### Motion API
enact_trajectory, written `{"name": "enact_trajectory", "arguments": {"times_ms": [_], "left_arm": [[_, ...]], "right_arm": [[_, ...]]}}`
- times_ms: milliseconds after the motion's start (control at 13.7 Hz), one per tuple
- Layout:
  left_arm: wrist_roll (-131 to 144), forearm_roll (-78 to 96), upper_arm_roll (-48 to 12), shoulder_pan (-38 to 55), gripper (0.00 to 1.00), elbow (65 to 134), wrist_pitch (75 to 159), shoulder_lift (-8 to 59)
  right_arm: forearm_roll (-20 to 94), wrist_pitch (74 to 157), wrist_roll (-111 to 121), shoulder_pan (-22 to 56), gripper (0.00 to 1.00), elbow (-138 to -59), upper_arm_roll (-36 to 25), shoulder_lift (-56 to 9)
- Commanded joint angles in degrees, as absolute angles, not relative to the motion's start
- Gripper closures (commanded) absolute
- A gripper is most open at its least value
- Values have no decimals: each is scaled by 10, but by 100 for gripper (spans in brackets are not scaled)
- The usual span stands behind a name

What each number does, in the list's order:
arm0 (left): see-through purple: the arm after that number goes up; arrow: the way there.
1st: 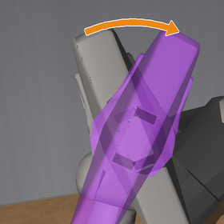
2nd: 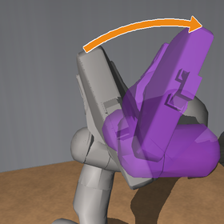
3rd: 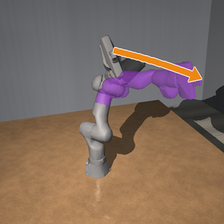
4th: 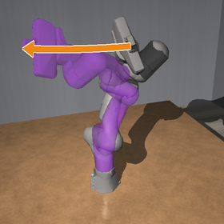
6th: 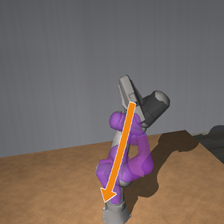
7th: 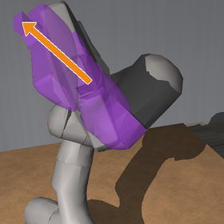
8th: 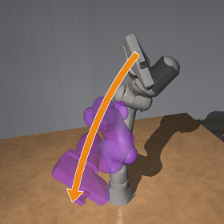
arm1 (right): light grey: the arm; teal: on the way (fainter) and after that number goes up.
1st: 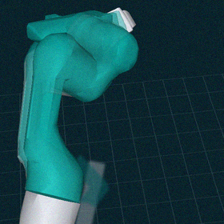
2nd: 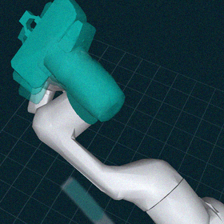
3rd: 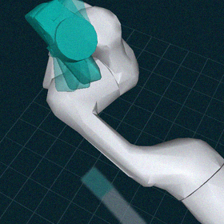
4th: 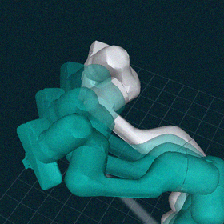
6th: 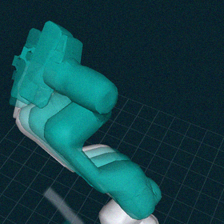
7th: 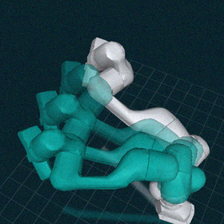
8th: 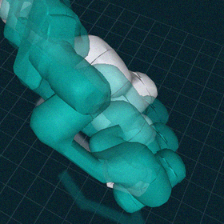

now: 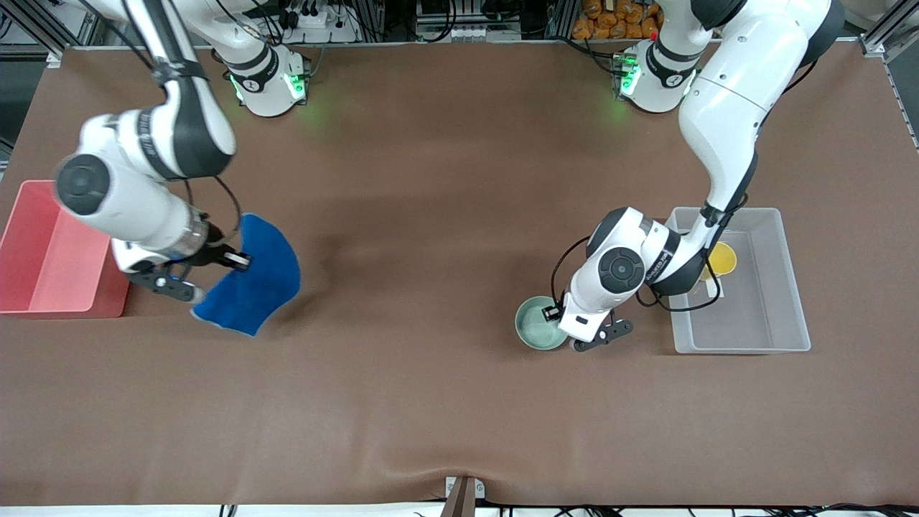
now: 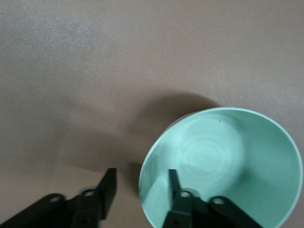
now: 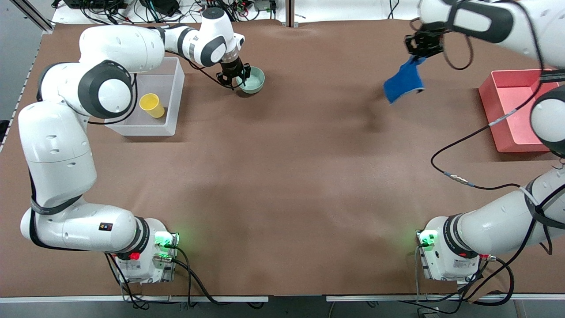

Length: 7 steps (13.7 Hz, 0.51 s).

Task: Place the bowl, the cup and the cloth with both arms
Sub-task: 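Grasp the green bowl with the left gripper while the right gripper lifts the cloth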

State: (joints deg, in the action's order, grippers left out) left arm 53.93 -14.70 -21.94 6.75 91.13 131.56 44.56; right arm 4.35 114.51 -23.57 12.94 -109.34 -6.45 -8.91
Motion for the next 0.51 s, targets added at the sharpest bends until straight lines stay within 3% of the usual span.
{"name": "enact_trajectory", "arguments": {"times_ms": [0,439], "left_arm": [[549,-163,-218,70,100,896,1319,454],[535,-167,-218,46,100,908,1312,401]], "right_arm": [[37,1110,-166,72,100,-1105,-57,-48],[36,1068,-22,-34,100,-1101,-58,-28]]}}
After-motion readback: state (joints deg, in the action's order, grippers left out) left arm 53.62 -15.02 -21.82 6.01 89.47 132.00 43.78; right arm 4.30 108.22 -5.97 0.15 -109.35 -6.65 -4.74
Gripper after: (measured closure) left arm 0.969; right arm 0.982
